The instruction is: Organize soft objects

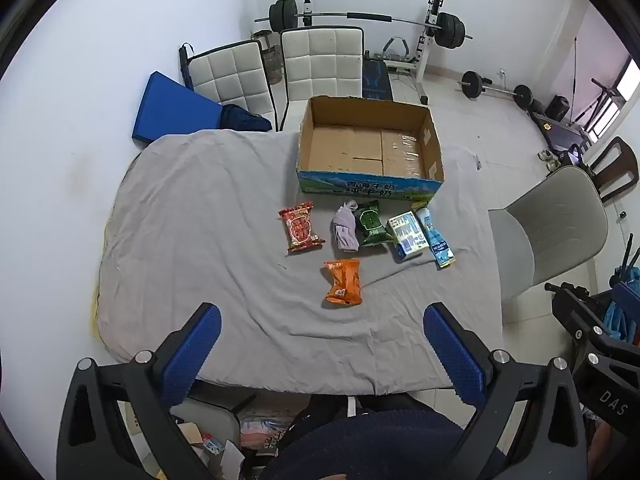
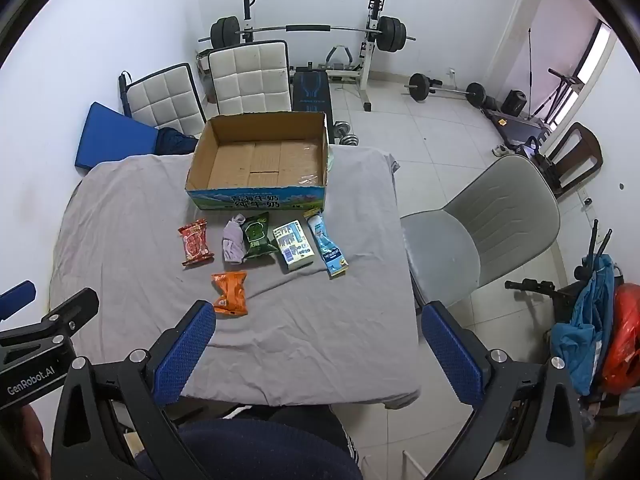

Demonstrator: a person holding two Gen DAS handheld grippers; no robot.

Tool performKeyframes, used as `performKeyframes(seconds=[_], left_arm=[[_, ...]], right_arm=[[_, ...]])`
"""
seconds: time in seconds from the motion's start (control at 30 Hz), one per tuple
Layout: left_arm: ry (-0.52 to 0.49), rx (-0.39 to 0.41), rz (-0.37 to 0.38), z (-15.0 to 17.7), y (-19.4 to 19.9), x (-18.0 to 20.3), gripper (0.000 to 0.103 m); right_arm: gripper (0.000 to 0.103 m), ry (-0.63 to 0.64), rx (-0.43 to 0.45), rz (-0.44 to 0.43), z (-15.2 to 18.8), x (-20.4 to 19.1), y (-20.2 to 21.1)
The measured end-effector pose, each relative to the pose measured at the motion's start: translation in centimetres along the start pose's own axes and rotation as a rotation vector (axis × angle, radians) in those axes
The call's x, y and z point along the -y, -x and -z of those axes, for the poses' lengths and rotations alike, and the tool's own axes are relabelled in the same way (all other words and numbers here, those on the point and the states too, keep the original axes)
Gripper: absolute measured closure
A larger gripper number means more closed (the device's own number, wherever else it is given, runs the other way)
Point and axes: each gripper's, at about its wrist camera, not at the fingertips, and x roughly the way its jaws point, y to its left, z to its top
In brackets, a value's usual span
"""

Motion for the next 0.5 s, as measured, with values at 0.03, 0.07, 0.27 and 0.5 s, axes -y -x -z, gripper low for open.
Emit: performKeyframes(seconds=[0.03,0.07,0.27,0.5], left_arm=[[-0.005,0.003,-0.011,0.0,0.0,0.1,0.0],[-0.005,-0.001,-0.008,0.0,0.0,0.0,0.0],[-0.003,-0.005,0.002,-0.1,-0.7,0.5,0.0],[0.0,0.014,0.01,0.3,-0.5,0.6,0.0]], right_arm=[[0.0,0.0,-0.001,0.004,0.0,-0.1,0.1],[0.0,-0.001,0.003,0.006,-0.1,-0.1,0.2],[0.0,-0.018,0.02,-0.023,0.4,0.1,0.3],[0.0,-0.014,0.034,0.0,0.6,-0.1,1.7]])
